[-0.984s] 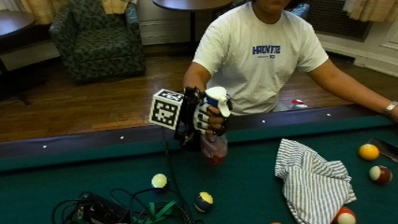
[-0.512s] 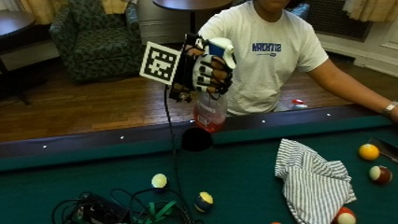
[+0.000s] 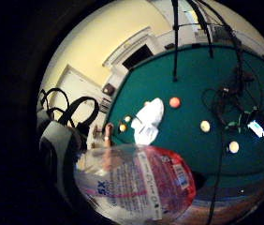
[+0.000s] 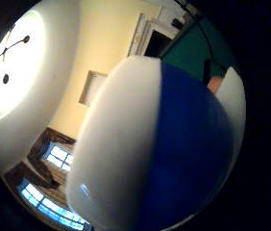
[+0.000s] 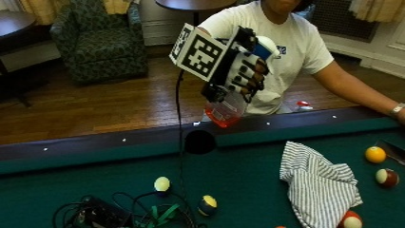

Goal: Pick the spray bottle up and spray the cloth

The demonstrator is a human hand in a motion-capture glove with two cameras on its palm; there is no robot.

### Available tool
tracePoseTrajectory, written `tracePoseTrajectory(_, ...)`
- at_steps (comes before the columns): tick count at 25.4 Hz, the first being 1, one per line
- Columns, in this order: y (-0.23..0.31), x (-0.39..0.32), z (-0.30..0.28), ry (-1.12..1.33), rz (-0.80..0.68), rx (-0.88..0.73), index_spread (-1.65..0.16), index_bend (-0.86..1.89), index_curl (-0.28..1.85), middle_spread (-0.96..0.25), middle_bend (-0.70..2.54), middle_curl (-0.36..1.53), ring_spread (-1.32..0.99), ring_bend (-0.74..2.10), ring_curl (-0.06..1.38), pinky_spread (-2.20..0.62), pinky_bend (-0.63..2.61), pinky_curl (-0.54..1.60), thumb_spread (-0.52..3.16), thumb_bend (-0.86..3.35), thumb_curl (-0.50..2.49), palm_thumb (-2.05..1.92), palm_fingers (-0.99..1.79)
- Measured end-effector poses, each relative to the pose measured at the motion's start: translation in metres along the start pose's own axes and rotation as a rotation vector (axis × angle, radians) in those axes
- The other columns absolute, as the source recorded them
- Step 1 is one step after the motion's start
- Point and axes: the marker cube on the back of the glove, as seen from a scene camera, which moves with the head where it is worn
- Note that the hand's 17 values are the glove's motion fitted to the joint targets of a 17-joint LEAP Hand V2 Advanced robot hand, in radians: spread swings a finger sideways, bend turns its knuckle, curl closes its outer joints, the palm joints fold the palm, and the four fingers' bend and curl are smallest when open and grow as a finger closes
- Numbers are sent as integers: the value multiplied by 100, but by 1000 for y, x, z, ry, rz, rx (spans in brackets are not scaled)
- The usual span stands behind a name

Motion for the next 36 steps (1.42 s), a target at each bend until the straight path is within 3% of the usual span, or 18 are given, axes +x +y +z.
tracePoseTrajectory(15, -10, 54, 158, 456, 236, -596, -26, 36, 55, -23, 61, 52, -20, 69, 46, -30, 42, 40, 27, -3, 75, 88, 139)
tracePoseTrajectory(36, 23, 142, 273, 802, 442, -915, -27, 34, 57, -23, 62, 52, -20, 69, 46, -30, 42, 40, 26, -3, 78, 88, 139)
